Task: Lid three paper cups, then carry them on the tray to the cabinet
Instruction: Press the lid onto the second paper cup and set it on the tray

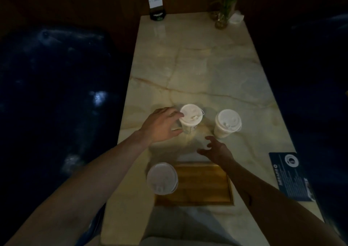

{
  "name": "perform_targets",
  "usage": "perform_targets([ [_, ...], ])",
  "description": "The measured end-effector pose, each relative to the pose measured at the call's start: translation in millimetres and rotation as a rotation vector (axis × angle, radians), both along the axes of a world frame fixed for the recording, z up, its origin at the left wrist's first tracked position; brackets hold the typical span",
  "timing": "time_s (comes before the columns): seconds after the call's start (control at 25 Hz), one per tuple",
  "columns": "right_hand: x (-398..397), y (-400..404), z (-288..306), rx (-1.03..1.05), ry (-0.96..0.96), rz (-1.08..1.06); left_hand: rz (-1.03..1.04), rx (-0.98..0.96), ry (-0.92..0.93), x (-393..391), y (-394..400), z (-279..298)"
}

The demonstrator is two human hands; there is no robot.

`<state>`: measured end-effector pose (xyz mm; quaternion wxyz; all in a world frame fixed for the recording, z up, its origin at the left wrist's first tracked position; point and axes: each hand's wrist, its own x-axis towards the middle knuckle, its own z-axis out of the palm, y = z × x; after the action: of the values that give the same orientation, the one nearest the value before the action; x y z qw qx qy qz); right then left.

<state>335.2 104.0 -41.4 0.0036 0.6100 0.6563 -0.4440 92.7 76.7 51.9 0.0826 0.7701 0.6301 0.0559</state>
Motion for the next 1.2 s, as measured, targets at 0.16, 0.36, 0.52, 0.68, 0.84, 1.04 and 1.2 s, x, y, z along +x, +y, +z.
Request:
perform_targets([
  [0.16,-24,27,-2,0.036,0.186,-0.064,0.077,0.018,-0.158,21,22,-13],
  [0.36,-47,41,-8,0.057,0.586,-0.19,0.115,0.018,-0.207,40,33,-30],
  [0.52,-55,48,-23,0.028,0.706,-0.232,0.121,0.035,-0.242,43,33,-36],
  [0.68,-58,49,-34,0.015,0.658,-0.257,0.132,0.064,-0.286,42,32,-39],
  [0.84,-59,49,-33,0.044,0.612,-0.277,0.154,0.045,-0.336,43,29,-37],
  [1.04,-66,41,1,0.134,0.544,-0.274,0.198,0.061,-0.478,34,23,-17],
  [1.2,-66,21,42,0.175,0.524,-0.268,0.189,0.125,-0.566,26,12,14],
])
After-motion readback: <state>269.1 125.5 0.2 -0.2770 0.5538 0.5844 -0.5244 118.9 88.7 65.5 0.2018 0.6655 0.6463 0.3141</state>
